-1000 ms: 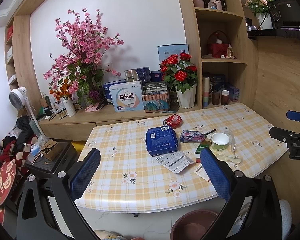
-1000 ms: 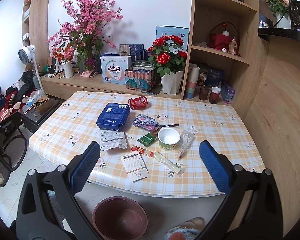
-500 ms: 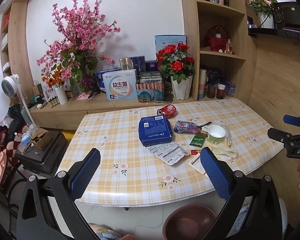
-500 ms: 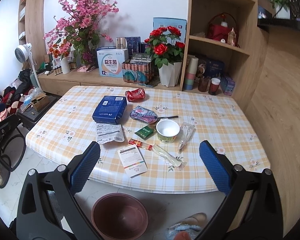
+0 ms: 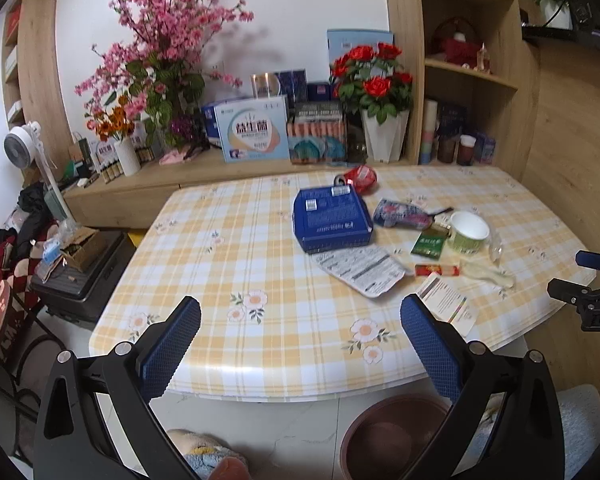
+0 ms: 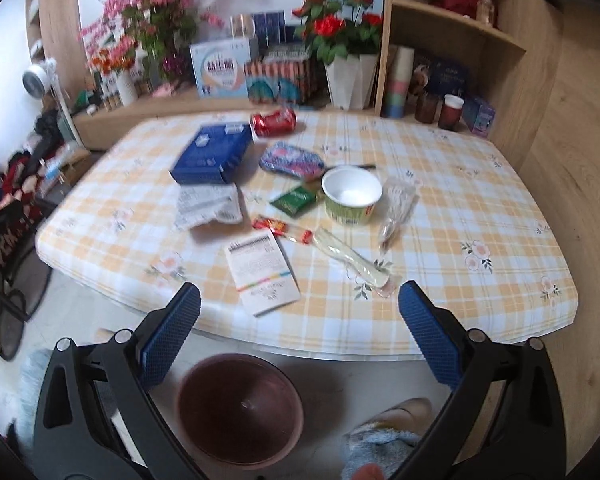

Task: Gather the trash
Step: 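Lower the right tool onto the white receipt and close on it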

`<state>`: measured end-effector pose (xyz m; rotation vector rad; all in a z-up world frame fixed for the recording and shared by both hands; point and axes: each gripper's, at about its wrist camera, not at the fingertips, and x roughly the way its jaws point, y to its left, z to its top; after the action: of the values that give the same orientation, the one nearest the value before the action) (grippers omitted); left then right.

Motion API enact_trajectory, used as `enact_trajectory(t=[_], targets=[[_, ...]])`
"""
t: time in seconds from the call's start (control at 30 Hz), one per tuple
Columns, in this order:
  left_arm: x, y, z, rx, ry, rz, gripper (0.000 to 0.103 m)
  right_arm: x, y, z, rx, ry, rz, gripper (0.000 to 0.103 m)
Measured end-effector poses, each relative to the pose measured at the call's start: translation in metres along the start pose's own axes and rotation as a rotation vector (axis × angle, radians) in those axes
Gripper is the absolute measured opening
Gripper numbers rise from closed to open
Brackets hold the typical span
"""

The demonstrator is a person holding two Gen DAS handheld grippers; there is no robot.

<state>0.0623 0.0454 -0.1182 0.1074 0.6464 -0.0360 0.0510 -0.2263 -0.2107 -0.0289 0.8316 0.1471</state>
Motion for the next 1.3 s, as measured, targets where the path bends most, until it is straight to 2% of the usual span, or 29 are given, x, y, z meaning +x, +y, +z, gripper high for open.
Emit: enact_trajectory(t=[0.2, 0.3, 0.4, 0.53, 0.67, 0.97, 1.0, 1.1, 1.2, 1.3], targets=[[0.035, 0.005, -0.013, -0.021, 0.027, 0.014, 0.098, 0.062, 0.010, -0.010, -0.035, 0.099, 0.018, 0.097], [0.051, 0.009, -0.016, -0.045, 0.039, 0.009, 0.098, 0.095, 0.023, -0.012, -0.093, 0.138, 0.024, 0.096], [0.065, 0.011, -0.018, -0.053, 0.061, 0.018, 0.098, 0.123, 0.040, -0.010, -0.151, 0.179, 0.033, 0.082], [0.078, 0.014, -0.022, -0.054, 0.079, 0.026, 0.098, 0.156, 0.055, -0.007, -0.186, 0.229, 0.041, 0.080], [0.085, 0.017, -0.026, -0.059, 0.088, 0.025, 0.098, 0.176, 0.065, -0.008, -0.224, 0.259, 0.026, 0.080], [0.087, 0.016, -0.029, -0.058, 0.086, 0.006, 0.098, 0.190, 0.052, -0.001, -0.132, 0.282, 0.090, 0.080], [0.087, 0.016, -0.028, -0.059, 0.085, 0.004, 0.098, 0.190, 0.051, -0.001, -0.129, 0.283, 0.095, 0.078], [0.084, 0.014, -0.026, -0.056, 0.079, -0.006, 0.098, 0.188, 0.048, 0.001, -0.116, 0.289, 0.088, 0.061], [0.080, 0.011, -0.025, -0.044, 0.067, -0.008, 0.098, 0.183, 0.042, 0.003, -0.097, 0.298, 0.106, 0.053], [0.077, 0.009, -0.023, -0.032, 0.054, -0.011, 0.097, 0.170, 0.036, 0.006, -0.090, 0.275, 0.119, 0.036]])
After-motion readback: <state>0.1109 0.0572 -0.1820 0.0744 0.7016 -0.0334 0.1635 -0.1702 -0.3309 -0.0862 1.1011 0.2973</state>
